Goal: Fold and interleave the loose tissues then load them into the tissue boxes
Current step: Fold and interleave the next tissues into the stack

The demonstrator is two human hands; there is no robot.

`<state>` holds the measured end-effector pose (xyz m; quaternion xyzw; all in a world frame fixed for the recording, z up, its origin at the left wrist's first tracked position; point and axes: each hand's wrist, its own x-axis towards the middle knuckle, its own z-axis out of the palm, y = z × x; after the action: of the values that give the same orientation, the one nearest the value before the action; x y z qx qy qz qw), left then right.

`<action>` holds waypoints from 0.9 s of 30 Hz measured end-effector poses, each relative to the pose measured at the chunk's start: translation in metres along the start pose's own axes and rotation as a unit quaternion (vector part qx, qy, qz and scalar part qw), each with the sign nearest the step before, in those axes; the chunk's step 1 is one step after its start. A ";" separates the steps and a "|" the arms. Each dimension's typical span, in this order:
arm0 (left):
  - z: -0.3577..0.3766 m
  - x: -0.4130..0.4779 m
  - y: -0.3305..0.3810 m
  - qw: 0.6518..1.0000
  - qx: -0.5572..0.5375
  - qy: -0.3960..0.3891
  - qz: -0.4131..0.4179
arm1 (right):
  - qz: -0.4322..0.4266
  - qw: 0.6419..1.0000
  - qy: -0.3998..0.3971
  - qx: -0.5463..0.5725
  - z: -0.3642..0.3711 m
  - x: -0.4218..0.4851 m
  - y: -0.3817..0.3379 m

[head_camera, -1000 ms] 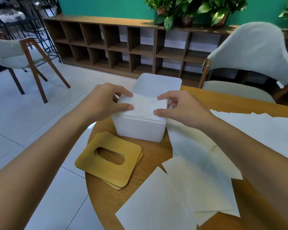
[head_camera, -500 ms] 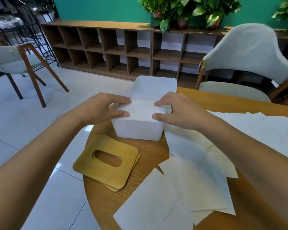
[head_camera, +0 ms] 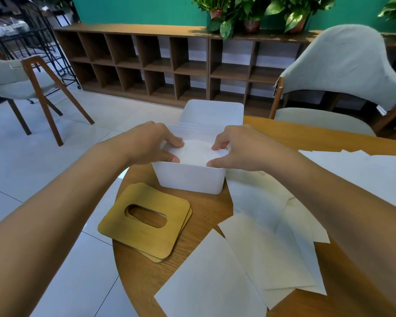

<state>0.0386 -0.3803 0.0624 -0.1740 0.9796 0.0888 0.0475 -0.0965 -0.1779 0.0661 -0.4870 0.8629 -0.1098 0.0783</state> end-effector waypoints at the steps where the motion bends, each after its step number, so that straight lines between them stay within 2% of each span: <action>1: 0.000 0.000 0.002 1.000 0.000 0.000 -0.005 | 0.002 1.000 -0.002 -0.003 0.000 0.001 -0.001; 5: -0.002 -0.006 0.005 1.000 0.015 0.001 0.001 | 0.009 1.000 0.015 -0.010 0.003 0.001 -0.003; 9: -0.015 -0.018 0.013 0.999 0.029 0.006 0.011 | 0.005 0.996 0.066 0.066 0.006 -0.017 0.003; 14: -0.026 -0.038 0.048 0.988 -0.014 0.125 0.086 | 0.021 0.980 0.149 0.128 0.003 -0.047 0.011; 18: -0.013 -0.057 0.087 0.972 -0.047 0.184 0.140 | 0.044 0.972 0.170 0.158 -0.001 -0.081 0.027; 22: 0.023 -0.078 0.124 0.974 -0.111 0.139 0.141 | 0.050 0.968 0.150 0.194 0.009 -0.127 0.043; 27: 0.071 -0.078 0.154 0.975 -0.110 0.098 0.167 | 0.048 0.971 0.140 0.186 0.032 -0.170 0.064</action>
<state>0.0619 -0.1988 0.0272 -0.0197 0.9789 0.1850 -0.0841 -0.0539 -0.0034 0.0227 -0.4015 0.8524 -0.3312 0.0510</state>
